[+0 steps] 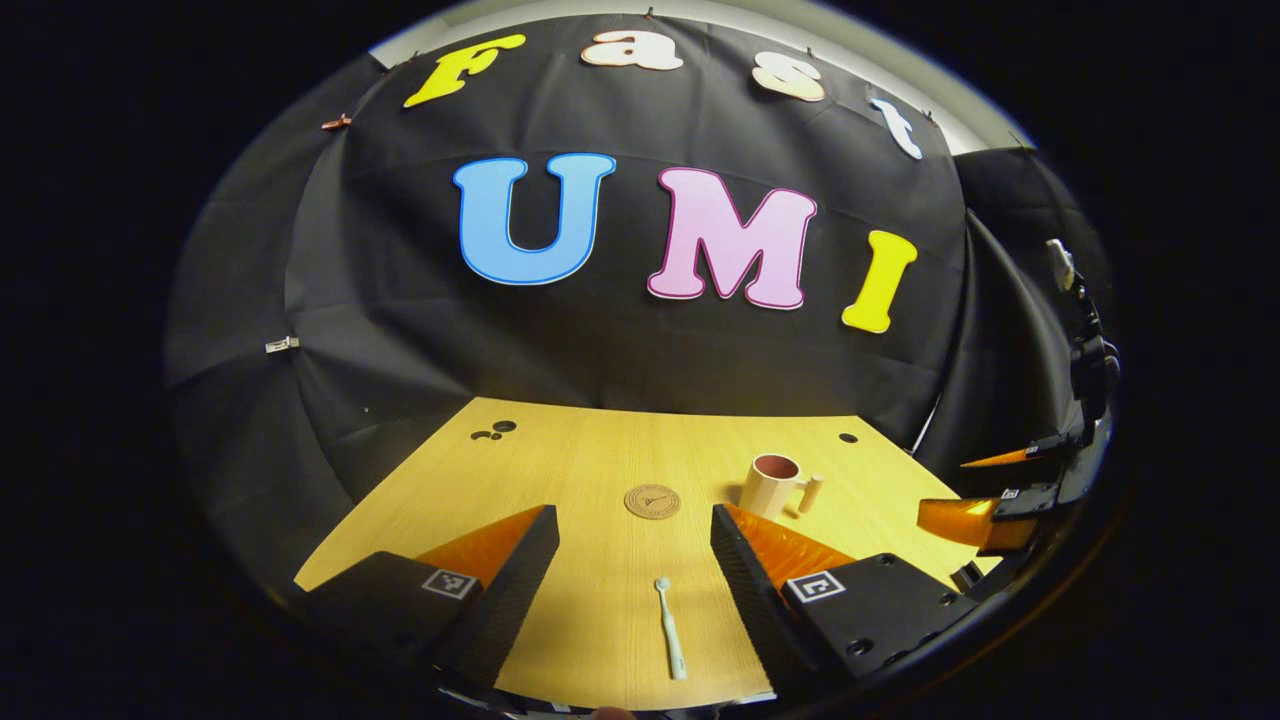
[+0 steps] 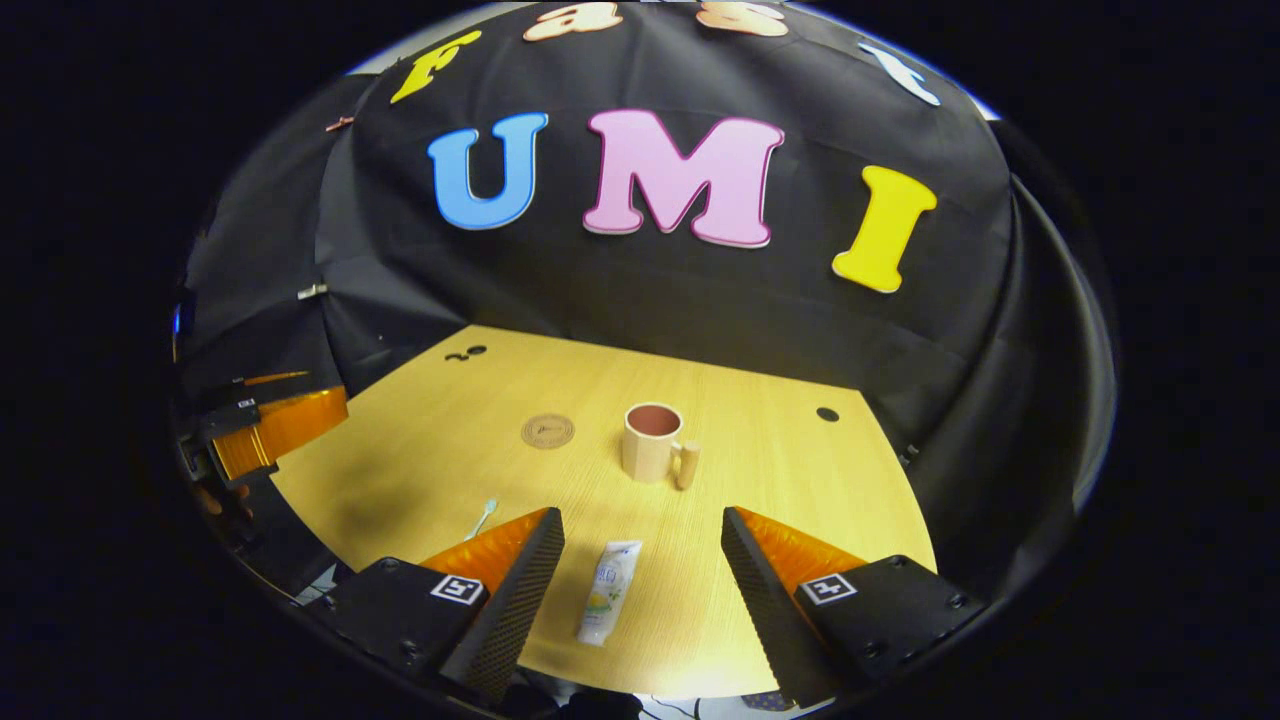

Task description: Put the toothbrush and toothpaste on the desktop into the cup, then pick up the cup and place it on the coaster on the desktop.

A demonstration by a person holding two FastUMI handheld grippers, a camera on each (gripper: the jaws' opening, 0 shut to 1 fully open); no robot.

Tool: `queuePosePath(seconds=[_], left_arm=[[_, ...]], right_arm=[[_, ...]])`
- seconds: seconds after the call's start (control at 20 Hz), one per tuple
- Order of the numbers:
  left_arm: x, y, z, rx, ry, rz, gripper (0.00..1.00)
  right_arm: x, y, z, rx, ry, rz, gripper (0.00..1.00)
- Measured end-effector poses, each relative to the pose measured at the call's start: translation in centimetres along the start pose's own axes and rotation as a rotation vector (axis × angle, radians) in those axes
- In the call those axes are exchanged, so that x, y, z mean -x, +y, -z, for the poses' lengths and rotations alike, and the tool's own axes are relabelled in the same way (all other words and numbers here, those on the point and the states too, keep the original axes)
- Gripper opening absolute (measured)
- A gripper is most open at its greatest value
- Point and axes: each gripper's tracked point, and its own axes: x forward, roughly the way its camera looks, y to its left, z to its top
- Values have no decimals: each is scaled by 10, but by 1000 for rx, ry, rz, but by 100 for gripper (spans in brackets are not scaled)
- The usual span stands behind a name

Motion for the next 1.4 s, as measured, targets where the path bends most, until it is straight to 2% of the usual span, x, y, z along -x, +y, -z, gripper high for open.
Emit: queuePosePath(seconds=[0.4,0.5,0.85,1.1,1.2,1.25,1.4], left_arm=[[3,19,31,17,34,8,96],[3,25,38,21,40,11,96],[-6,42,58,48,73,36,96],[-14,52,69,69,93,41,96],[-16,52,73,72,100,44,96],[-17,52,76,74,105,46,96],[-21,51,79,76,117,51,96]], right_arm=[[-58,35,69,57,260,-24,98],[-74,41,85,50,315,-10,96],[-122,40,137,52,506,73,98],[-136,34,152,59,577,118,96],[-142,34,159,36,600,122,90],[-143,33,161,33,609,127,80],[-148,33,165,15,617,128,79]])
